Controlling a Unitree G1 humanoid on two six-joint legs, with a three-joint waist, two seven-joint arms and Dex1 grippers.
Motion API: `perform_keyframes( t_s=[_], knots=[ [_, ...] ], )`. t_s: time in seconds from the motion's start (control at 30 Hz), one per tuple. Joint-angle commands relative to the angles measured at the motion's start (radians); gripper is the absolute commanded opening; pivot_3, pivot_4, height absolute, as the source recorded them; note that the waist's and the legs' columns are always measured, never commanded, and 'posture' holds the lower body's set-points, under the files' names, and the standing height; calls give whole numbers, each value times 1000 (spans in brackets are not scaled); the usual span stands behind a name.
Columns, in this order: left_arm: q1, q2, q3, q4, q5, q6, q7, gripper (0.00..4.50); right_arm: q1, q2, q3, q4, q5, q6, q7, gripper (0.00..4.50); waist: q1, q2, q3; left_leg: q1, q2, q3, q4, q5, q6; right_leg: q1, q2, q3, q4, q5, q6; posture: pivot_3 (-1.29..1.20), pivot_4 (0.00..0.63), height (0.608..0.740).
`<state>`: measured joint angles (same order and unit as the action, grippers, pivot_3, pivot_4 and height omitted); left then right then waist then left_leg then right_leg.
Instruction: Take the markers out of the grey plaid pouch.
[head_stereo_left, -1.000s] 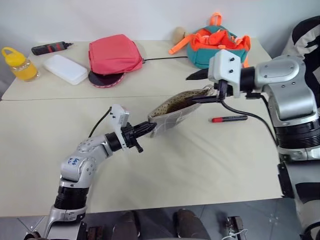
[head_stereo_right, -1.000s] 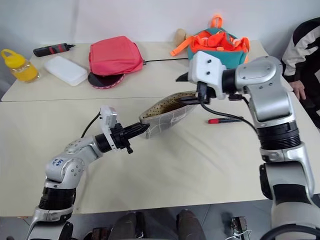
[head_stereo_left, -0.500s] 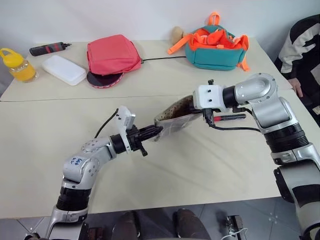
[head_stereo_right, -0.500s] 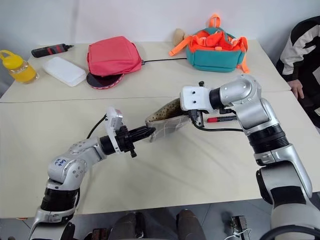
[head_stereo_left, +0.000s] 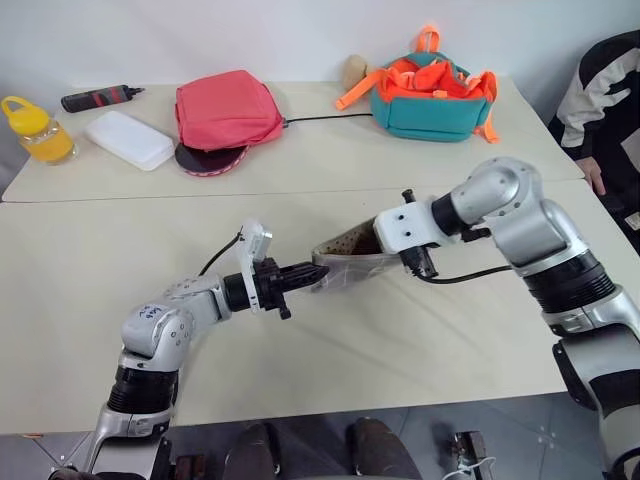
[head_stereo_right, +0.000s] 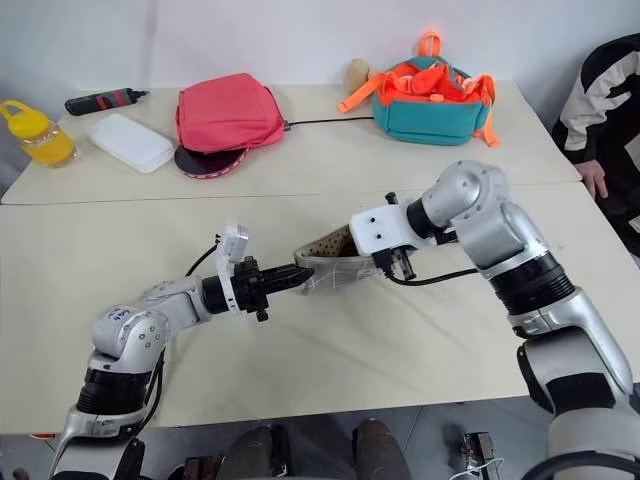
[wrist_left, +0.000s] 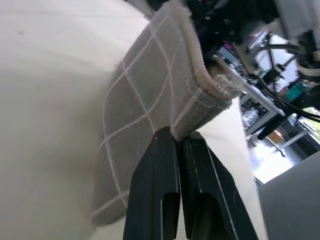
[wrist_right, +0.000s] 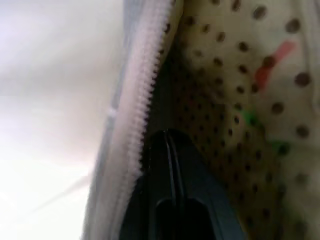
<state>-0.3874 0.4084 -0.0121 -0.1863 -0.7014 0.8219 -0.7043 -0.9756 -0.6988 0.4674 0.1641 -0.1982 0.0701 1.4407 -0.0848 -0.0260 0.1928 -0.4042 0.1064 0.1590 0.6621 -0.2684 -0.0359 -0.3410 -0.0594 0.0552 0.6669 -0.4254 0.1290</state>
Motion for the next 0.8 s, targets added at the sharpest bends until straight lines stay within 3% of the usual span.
perform_keyframes(
  t_s=[0.03,0.33,0.5,0.8],
  knots=[
    [35,12,-28,-16,39,-29,-13,0,24,17,22,24,-55,-46,-59,56,-1,0,0,0,0,0,0,0,0,0,0,0,0,0,0,0,150,740],
    [45,-8,-22,-8,33,-37,5,0,-8,77,30,114,-112,-87,-135,56,-8,0,0,2,2,1,3,0,0,2,2,2,5,0,0,0,150,740],
    [34,-7,-6,12,33,-45,8,0,-34,104,6,107,-75,-72,-114,1117,-9,0,0,3,2,1,3,0,0,2,2,2,7,0,0,0,150,740],
    [18,-11,24,44,29,-60,6,0,-36,140,20,132,-68,-71,-102,1117,-10,0,0,3,2,1,2,0,0,1,2,2,6,0,0,0,150,740]
  ],
)
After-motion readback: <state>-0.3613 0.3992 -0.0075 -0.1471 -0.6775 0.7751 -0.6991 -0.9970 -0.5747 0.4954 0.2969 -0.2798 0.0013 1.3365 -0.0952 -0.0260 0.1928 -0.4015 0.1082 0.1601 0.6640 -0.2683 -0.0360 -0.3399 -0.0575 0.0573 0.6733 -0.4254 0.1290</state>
